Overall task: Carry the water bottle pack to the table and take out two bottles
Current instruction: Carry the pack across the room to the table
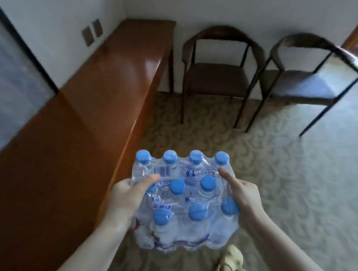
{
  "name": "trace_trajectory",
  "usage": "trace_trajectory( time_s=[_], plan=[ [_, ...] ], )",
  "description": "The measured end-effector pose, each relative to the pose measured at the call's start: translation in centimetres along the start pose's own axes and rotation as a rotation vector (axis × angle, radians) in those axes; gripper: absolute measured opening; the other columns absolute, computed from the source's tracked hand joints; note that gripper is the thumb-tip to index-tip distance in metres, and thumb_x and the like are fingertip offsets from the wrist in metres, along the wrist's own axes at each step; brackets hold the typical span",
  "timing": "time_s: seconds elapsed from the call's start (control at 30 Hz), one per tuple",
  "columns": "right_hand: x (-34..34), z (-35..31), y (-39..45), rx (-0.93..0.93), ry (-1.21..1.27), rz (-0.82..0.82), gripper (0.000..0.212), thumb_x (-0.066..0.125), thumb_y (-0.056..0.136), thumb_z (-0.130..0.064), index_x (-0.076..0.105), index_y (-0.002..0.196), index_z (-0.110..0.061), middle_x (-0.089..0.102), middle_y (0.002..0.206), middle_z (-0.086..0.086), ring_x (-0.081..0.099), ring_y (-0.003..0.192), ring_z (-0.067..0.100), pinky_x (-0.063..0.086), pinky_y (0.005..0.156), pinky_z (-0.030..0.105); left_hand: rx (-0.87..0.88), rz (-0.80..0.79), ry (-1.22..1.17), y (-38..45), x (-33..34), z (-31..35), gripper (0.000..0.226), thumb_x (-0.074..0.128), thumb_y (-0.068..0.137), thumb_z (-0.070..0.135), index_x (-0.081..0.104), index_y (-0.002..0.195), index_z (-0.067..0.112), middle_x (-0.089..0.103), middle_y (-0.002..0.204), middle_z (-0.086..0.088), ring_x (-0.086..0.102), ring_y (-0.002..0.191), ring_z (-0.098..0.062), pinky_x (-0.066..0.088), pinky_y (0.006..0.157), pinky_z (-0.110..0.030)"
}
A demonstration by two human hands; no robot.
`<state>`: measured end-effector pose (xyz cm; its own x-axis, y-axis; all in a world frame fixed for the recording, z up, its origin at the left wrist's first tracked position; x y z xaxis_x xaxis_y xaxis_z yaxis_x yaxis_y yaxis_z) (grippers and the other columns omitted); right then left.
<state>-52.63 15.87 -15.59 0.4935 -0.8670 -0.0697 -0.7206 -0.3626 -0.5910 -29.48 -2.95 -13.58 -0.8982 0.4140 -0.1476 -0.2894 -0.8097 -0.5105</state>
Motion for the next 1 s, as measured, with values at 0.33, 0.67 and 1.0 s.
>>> trace_trajectory(
  time_s=[0.33, 0.67, 1.0],
  plan=[
    [-25.5, -3.6, 7.2, -0.017, 0.307, 0.356, 0.067, 0.084, 0.066, -0.045, 0.065, 0.085, 0.017, 0.053, 0.076, 0.012, 0.048, 0.069, 0.022, 0.038, 0.063, 0.036, 0.007, -0.429, 0.105, 0.0, 31.1, 5.1, 0.048, 0.09, 0.055, 0.033, 0.076, 0.085, -0.001, 0.081, 0.079, -0.019, 0.079, 0.073, -0.035, 0.064, 0.074, -0.047],
    [-43.6, -9.1, 14.9, -0.02, 0.503, 0.604, 0.034, 0.082, 0.068, -0.034, 0.067, 0.07, -0.004, 0.052, 0.074, 0.011, 0.046, 0.07, 0.023, 0.037, 0.064, 0.039, 0.007, -0.695, 0.178, -0.3, 56.4, 10.5, 0.057, 0.092, 0.062, 0.031, 0.074, 0.099, -0.008, 0.079, 0.091, -0.028, 0.078, 0.082, -0.043, 0.061, 0.083, -0.061],
    [-58.5, -14.5, 24.5, 0.011, 0.624, 0.863, 0.043, 0.078, 0.058, -0.045, 0.071, 0.078, -0.008, 0.054, 0.072, 0.01, 0.047, 0.069, 0.02, 0.037, 0.062, 0.036, 0.051, -0.913, 0.365, 2.6, 83.4, 15.0, 0.064, 0.095, 0.044, 0.047, 0.08, 0.088, 0.003, 0.081, 0.09, -0.022, 0.078, 0.085, -0.043, 0.056, 0.088, -0.069]
  ],
)
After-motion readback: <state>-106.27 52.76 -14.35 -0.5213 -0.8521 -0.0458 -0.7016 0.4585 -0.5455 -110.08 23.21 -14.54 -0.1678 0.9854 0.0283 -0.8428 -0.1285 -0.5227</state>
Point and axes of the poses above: each hand's wrist, its own y-axis towards the middle knuckle, its own x-axis out of the palm, z = x × y, the point moved 9 cm from there along y, towards the middle knuckle
